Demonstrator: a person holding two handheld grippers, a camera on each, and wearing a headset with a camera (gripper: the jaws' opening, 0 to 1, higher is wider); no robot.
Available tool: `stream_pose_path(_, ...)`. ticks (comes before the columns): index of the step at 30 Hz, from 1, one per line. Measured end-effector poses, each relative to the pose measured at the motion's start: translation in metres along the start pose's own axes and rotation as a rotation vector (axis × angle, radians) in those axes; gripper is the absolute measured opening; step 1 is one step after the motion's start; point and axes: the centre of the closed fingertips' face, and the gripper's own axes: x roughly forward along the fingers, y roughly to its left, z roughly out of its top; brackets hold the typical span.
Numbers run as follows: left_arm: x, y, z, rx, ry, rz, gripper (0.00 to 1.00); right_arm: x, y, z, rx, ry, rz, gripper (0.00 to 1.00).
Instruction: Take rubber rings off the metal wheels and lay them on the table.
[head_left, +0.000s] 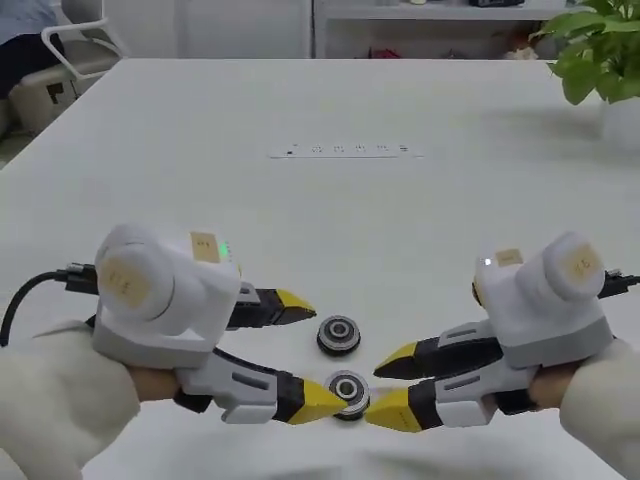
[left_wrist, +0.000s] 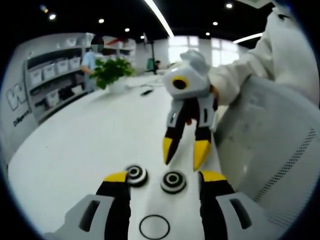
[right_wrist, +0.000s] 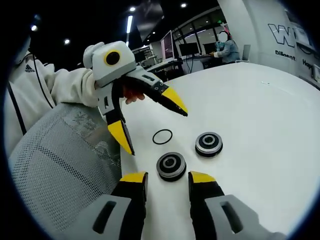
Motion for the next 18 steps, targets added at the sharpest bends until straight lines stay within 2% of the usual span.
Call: stream_pose_path(18,0.011,-0.004,-0.015,0.020,0.022,-0.016,0.35,0.001,-0.002,-0.004,-0.029,0.004,-0.003,0.26)
